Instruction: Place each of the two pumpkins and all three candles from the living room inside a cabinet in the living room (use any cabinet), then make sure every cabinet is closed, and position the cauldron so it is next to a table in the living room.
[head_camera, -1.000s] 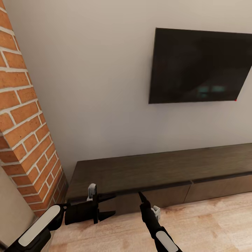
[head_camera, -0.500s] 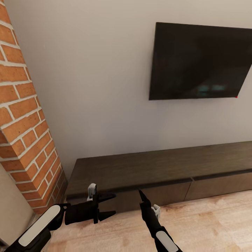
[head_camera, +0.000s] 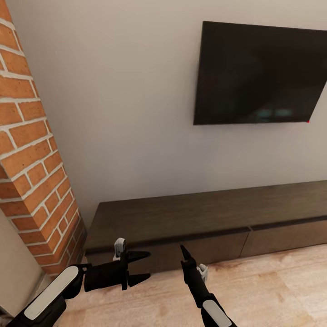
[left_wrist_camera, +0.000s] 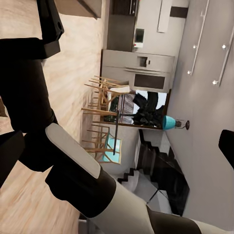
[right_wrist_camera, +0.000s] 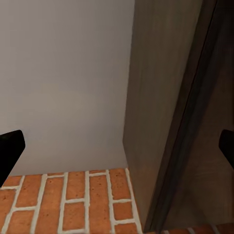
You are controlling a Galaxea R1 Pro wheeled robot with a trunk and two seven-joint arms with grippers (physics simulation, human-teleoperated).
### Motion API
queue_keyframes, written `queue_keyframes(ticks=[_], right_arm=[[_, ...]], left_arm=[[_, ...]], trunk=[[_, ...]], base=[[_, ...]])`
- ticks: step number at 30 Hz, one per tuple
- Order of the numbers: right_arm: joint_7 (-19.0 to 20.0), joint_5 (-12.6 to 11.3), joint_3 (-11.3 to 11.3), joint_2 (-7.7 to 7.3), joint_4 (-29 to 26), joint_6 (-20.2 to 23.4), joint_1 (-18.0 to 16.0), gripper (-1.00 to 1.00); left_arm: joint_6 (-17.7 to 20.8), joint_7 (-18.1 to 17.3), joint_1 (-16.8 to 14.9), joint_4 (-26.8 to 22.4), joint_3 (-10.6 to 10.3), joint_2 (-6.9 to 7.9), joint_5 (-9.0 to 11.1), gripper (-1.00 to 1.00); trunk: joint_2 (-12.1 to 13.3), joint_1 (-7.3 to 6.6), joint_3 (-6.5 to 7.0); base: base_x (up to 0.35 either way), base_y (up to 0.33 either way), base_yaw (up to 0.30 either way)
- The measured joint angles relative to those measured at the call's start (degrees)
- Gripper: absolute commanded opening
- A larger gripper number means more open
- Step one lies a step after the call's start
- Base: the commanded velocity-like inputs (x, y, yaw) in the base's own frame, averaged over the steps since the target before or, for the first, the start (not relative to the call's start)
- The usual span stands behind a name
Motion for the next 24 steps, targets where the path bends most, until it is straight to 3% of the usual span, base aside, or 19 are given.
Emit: queue_keyframes(ticks=[17,24], right_arm=[[0.2,0.0,0.0,0.01,0.0,-0.1,0.0,1.00],[2.7,0.0,0.0,0.00,0.0,0.0,0.0,1.00]], left_arm=[[0.0,0.0,0.0,0.0,0.0,0.00,0.0,1.00],[0.0,0.0,0.0,0.0,0.0,0.00,0.0,1.00]], trunk=[[-6.8,3.74,-3.05],[-9.6,5.27,-4.31]], base=[[0.000,0.000,0.000],[0.000,0.000,0.000]])
